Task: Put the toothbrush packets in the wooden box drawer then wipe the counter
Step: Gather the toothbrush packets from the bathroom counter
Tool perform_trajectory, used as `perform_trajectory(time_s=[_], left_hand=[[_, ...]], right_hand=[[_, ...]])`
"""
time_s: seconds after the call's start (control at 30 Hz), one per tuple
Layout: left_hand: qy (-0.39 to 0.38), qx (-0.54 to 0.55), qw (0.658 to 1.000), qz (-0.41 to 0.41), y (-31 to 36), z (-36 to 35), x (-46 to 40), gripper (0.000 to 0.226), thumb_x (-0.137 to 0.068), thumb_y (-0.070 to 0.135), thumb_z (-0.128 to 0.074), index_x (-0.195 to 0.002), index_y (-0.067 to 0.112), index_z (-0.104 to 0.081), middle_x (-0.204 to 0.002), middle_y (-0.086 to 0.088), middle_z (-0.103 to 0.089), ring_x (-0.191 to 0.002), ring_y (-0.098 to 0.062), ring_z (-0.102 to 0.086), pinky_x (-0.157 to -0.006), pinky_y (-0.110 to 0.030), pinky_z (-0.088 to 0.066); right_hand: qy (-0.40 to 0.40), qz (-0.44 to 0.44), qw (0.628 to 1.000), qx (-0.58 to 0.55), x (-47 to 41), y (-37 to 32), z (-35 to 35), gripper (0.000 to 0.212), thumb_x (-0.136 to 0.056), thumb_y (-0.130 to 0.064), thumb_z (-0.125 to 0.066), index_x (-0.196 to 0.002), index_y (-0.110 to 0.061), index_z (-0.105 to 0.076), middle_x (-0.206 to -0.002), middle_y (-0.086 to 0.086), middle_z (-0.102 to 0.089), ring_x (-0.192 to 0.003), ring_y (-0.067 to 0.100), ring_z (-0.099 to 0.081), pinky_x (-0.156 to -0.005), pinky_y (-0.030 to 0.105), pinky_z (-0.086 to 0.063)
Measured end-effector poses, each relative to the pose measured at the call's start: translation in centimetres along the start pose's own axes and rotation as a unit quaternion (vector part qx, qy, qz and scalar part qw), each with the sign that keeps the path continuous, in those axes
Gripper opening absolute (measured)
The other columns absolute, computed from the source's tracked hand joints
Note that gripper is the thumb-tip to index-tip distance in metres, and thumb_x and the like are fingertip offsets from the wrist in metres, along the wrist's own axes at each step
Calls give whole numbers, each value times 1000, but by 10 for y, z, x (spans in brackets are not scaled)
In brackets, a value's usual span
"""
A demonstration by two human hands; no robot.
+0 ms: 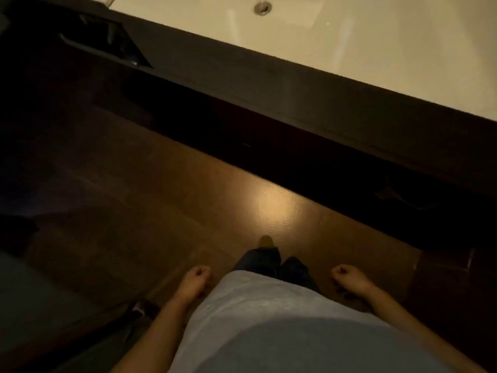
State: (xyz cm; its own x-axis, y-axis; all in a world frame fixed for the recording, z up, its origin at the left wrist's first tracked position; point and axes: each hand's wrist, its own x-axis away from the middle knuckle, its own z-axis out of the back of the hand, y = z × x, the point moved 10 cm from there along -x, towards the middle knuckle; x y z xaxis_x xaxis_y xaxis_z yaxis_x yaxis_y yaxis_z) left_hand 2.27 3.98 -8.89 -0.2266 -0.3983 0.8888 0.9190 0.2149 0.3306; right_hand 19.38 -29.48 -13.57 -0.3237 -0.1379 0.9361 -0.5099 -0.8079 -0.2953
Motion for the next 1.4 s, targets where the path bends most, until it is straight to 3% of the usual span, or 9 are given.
perform_trajectory(time_s=[0.17, 0.43, 0.6, 0.7, 0.8, 0.93, 1.1, 1.27, 1.4], left_hand=[[41, 38, 998, 22, -53, 28, 2, 16, -93, 15, -47, -83, 13, -59, -73, -7, -54, -59, -17, -44, -50, -25, -34], [73, 161, 983, 46, -107, 85, -5, 16, -93, 13, -46, -89, 8, -60, -78, -11, -57, -69, -20, -51, -61, -27, -41], [46, 196, 977, 64, -112, 144, -30, 18, -95, 15, -43, -80, 13, -53, -76, -8, -53, -64, -18, -48, -56, -26, -35], [52, 171, 983, 49, -86, 188, -51, 14, -96, 21, -41, -97, 14, -54, -90, -4, -58, -75, -15, -53, -62, -24, -36], [64, 177, 982, 12, -48, 228, -69, 13, -95, 19, -41, -101, 17, -52, -86, -1, -58, -70, -9, -53, -62, -22, -36], [79, 205, 975, -29, -13, 272, -93, 14, -95, 20, -40, -103, 18, -52, -92, 0, -59, -79, -11, -57, -66, -24, -38], [115, 232, 966, -1, -5, 316, -128, 20, -96, 15, -38, -110, 11, -53, -105, -12, -58, -73, -12, -55, -62, -25, -38], [121, 235, 963, 55, -2, 357, -139, 26, -96, 22, -39, -117, 11, -51, -106, -8, -59, -91, -21, -58, -63, -24, -40], [168, 308, 935, 54, 11, 406, -153, 16, -96, 16, -40, -105, 11, -52, -87, -6, -58, -70, -15, -53, -58, -25, -37]], right_hand=[[18, 43, 994, 95, -9, -55, -6, 24, -96, -17, -43, -71, -14, -44, -72, 9, -47, -63, 22, -45, -57, 29, -34], [6, 79, 979, 190, -18, -140, -67, 17, -93, -20, -48, -80, -10, -47, -80, 11, -53, -75, 27, -54, -63, 32, -40], [37, 57, 981, 181, -22, -173, -109, 27, -92, -12, -49, -67, -8, -41, -59, 9, -39, -50, 18, -34, -50, 28, -29], [55, 61, 981, 178, -22, -204, -132, 28, -88, -10, -54, -61, -7, -46, -58, 10, -46, -53, 20, -41, -53, 31, -36], [54, 80, 979, 179, -24, -247, -158, 11, -87, -12, -55, -79, -6, -59, -76, 15, -60, -68, 28, -55, -65, 39, -48], [35, 92, 974, 205, -42, -305, -189, 14, -88, -9, -51, -91, 1, -61, -84, 18, -61, -74, 30, -56, -65, 38, -48], [-1, 91, 950, 298, -75, -392, -222, 24, -92, -15, -48, -103, 1, -61, -101, 17, -64, -85, 28, -58, -75, 36, -46], [-21, 148, 933, 326, -90, -527, -264, 30, -93, -14, -45, -112, 5, -56, -111, 26, -62, -87, 32, -60, -84, 47, -51], [-46, 202, 921, 330, -88, -624, -312, 27, -92, -13, -47, -113, 2, -56, -98, 19, -59, -83, 30, -59, -65, 33, -46]])
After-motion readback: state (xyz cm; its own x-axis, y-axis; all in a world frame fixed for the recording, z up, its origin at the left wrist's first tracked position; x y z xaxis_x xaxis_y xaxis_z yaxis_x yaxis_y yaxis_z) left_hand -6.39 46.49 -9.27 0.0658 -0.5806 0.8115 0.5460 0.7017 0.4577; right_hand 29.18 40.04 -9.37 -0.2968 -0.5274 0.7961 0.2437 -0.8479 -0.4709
